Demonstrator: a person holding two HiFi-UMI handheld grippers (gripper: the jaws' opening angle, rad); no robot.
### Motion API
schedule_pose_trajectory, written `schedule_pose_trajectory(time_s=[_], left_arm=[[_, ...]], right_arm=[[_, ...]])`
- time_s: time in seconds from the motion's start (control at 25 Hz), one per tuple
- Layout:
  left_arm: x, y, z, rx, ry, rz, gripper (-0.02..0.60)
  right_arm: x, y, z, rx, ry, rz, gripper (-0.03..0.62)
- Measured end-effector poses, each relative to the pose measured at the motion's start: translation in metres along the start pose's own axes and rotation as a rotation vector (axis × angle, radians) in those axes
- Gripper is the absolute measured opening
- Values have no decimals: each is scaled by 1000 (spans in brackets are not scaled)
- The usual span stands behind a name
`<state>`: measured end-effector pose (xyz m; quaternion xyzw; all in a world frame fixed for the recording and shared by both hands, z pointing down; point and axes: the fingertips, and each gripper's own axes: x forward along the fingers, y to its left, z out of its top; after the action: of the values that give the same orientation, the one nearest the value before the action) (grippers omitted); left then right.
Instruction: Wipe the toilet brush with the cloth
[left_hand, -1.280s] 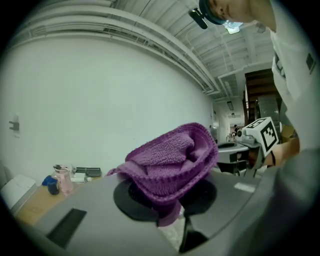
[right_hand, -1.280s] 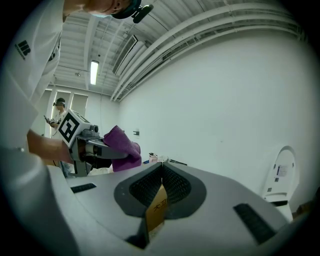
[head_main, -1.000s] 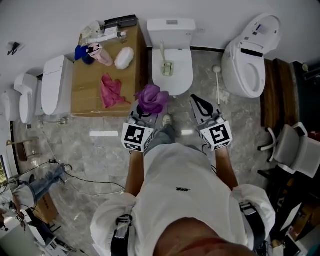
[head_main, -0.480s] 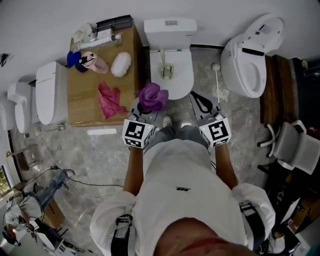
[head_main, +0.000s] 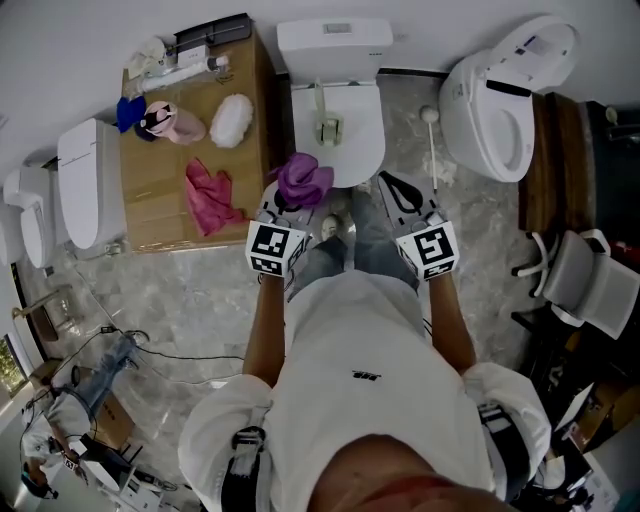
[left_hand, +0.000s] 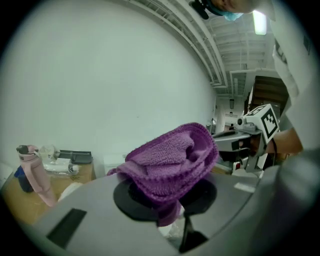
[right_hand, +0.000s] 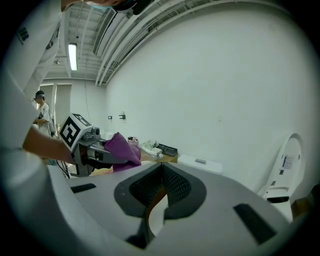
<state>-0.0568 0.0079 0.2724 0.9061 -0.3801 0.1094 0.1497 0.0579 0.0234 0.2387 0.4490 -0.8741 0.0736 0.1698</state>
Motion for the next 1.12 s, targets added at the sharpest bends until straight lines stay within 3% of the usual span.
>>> schedule_pose_trajectory(time_s=[0.52,1.12], left_arm=[[74,48,-44,-1,71,52,87],[160,104,-128,-67,138,125,88]], right_arm=[[83,-41,-50,-2,80,120,-3],[186,-85,-162,-28,179,234,-3]])
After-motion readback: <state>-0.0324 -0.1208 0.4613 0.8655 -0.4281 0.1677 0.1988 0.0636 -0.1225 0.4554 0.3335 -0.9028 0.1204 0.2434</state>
